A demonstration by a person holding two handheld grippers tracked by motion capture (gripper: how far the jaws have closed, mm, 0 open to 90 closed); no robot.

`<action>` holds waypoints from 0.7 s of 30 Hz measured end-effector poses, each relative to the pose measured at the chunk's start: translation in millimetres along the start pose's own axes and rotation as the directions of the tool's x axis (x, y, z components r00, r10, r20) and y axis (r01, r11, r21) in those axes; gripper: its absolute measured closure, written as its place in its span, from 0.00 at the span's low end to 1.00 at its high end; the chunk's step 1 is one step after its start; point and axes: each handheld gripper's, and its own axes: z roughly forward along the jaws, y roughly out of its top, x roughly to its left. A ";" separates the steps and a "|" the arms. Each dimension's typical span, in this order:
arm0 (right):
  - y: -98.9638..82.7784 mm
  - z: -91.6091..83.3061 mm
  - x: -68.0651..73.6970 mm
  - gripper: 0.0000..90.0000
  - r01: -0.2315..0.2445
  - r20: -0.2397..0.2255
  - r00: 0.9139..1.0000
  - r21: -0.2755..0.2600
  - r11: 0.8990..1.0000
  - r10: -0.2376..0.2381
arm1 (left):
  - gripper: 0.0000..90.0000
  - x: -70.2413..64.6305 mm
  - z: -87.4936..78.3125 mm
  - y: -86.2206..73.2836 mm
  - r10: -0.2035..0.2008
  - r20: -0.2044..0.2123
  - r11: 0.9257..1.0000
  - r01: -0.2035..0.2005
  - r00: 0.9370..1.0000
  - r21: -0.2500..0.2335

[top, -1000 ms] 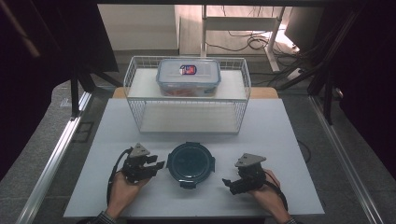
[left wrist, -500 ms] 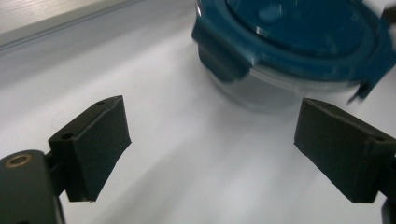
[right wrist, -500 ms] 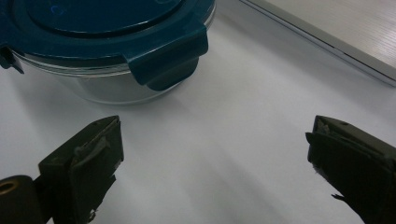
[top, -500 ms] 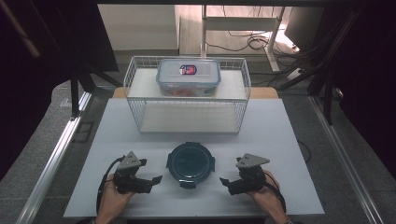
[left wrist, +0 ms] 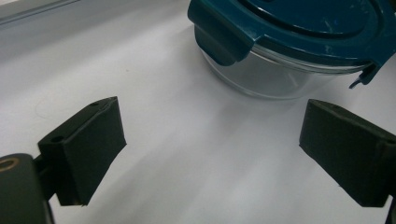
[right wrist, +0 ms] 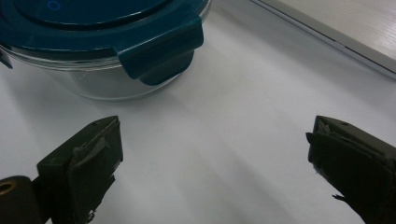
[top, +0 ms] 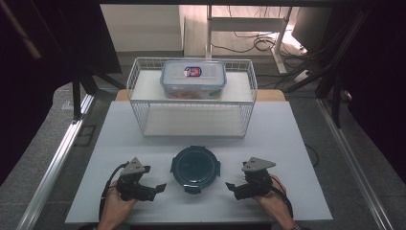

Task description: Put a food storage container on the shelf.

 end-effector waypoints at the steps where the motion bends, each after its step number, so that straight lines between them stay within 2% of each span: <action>1: 0.2 0.0 0.2 0.03 -0.002 -0.002 1.000 0.002 1.000 0.002 | 0.07 0.3 0.3 0.9 -0.002 0.007 1.000 0.002 1.000 -0.001; 6: 3.5 -1.0 1.8 0.03 -0.022 -0.003 1.000 -0.001 1.000 0.022 | 0.07 1.4 1.8 7.2 -0.010 0.037 1.000 0.011 0.999 -0.004; 11: 9.8 -0.8 2.8 0.00 -0.071 -0.001 0.997 0.011 0.997 0.071 | 0.06 3.9 4.6 17.8 -0.020 0.064 1.000 0.021 0.998 -0.007; 13: 11.3 -1.2 2.6 0.00 -0.087 -0.004 0.996 -0.002 0.996 0.087 | 0.06 4.7 6.9 23.3 -0.020 0.069 1.000 0.020 0.997 0.005; 16: 17.6 -1.6 1.7 0.00 -0.145 -0.049 0.989 -0.037 0.989 0.143 | 0.06 6.6 10.1 30.7 -0.028 0.088 0.999 0.026 0.996 0.023; 17: 22.6 -0.7 2.5 0.00 -0.152 -0.080 0.986 -0.042 0.987 0.149 | 0.06 7.9 11.5 33.8 -0.031 0.101 0.999 0.028 0.994 0.030; 21: 30.5 3.2 4.4 0.00 -0.155 -0.107 0.983 -0.019 0.988 0.152 | 0.06 12.1 16.9 44.7 -0.034 0.121 0.999 0.030 0.992 0.038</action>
